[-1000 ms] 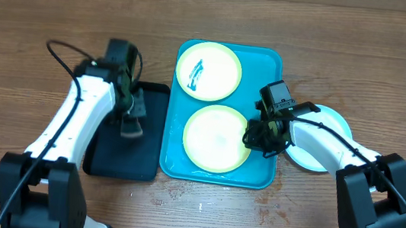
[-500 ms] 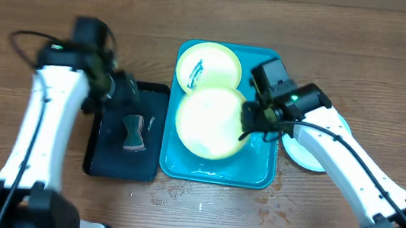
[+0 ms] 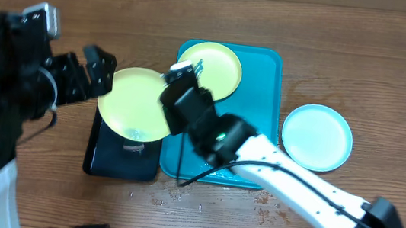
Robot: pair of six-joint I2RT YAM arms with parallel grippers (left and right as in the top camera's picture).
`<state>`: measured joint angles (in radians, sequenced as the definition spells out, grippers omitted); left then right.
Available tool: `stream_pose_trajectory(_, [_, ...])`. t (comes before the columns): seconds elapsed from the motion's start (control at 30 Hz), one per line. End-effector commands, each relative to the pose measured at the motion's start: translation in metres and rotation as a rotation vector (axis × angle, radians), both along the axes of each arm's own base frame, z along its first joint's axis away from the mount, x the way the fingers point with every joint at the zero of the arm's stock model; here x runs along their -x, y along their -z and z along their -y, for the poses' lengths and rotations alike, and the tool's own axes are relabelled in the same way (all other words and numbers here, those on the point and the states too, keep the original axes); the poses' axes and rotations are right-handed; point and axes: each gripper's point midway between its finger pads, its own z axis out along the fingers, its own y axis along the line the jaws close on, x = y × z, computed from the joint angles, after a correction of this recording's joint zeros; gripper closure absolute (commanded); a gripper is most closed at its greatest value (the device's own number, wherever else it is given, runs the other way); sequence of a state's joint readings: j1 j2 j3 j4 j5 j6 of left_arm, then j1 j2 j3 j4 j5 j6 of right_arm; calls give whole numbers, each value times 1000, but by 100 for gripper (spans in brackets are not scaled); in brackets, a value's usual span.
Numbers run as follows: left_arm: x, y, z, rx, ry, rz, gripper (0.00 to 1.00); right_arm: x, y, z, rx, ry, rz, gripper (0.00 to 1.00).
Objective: Clean dirty plates on tray and stack at the side
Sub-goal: 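Lift the lower yellow plate off the teal tray with the right gripper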
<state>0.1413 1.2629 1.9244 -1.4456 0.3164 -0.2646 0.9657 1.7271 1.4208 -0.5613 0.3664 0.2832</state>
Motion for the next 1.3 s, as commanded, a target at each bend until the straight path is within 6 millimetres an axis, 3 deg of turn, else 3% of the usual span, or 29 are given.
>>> stream_pose_trajectory(0.0, [15,-11,1,-23,6,44,0,-7,-23,9,95,134,192,96])
stream_pose_trajectory(0.23, [31,-21,0,-39,-5,84,0,30,-57,4,236,188,437,96])
stream_pose_trajectory(0.6, [34,-17,1,-36,-5,67,0,79,-95,1,317,260,668,96])
stream_pose_trajectory(1.27, [33,-17,1,-36,-5,65,0,85,-99,1,325,267,693,96])
